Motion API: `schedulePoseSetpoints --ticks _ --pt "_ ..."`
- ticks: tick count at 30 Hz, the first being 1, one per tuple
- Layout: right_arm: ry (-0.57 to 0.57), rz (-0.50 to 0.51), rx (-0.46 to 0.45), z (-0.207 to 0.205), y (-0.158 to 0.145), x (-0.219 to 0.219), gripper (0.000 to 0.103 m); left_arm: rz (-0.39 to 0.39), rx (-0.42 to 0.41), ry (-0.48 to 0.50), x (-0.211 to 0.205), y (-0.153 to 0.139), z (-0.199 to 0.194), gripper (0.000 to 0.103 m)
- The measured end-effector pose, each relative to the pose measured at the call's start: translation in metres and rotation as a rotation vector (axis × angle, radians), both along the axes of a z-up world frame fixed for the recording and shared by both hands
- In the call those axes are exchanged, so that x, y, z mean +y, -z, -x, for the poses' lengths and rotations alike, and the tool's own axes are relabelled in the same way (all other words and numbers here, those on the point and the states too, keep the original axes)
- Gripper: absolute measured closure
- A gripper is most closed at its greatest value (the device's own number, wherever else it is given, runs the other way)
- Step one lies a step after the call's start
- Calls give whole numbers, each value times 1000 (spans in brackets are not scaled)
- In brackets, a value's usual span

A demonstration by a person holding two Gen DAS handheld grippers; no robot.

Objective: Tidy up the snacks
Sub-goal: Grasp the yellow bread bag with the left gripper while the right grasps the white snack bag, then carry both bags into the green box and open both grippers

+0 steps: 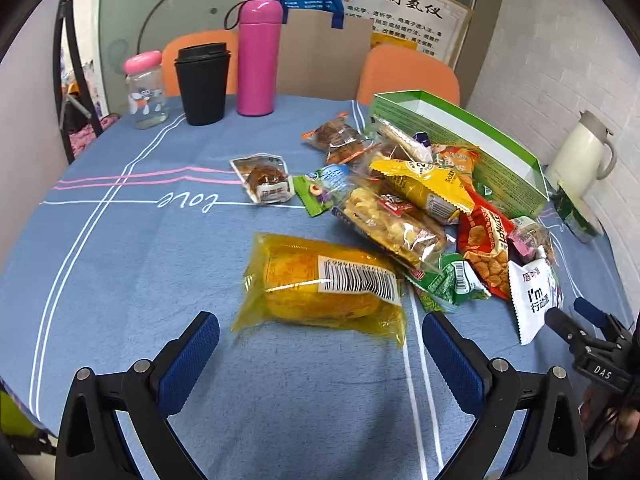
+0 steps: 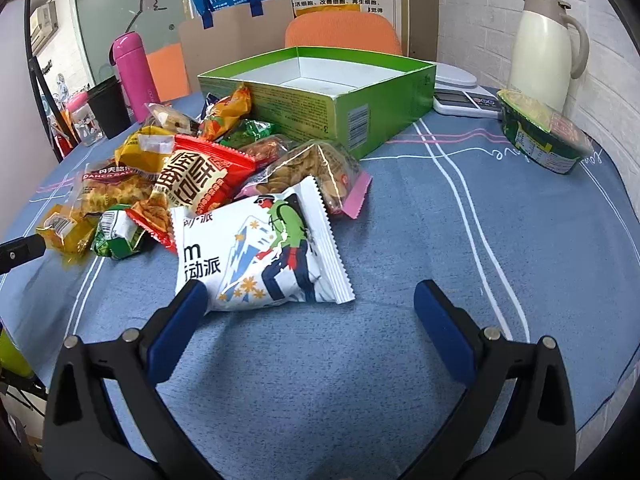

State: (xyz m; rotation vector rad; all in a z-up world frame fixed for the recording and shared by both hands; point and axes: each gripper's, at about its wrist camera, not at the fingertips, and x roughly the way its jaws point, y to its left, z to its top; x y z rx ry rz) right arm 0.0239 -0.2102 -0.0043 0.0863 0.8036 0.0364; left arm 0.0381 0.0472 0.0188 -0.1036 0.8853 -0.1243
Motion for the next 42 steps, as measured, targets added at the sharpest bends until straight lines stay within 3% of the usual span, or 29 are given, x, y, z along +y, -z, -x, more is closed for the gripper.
schedulePoseSetpoints --ticks 7,12,15,19,21,23,28,34,42 --pt "2 -25 8 -14 -2 1 0 38 28 36 1 -1 -16 0" --pt "-44 -25 18 -29 1 17 0 9 81 55 -10 15 -31 0" --pt "-77 25 66 -35 10 30 0 0 105 56 -12 26 -37 0" --pt "-73 28 52 -31 8 31 1 64 97 56 -3 30 -35 3" --pt "-61 1 41 -28 8 29 10 93 83 57 1 28 -33 8" --pt "-62 -4 24 -24 6 29 30 103 74 61 0 26 -32 20" --pt "-98 -44 5 -16 -2 32 38 108 61 106 -7 21 -25 29" --pt "-133 -77 -86 -6 -31 32 39 127 -30 141 -9 -15 -7 29" --pt "-59 -68 -188 -23 -62 9 39 140 -164 202 -29 -66 -20 29"
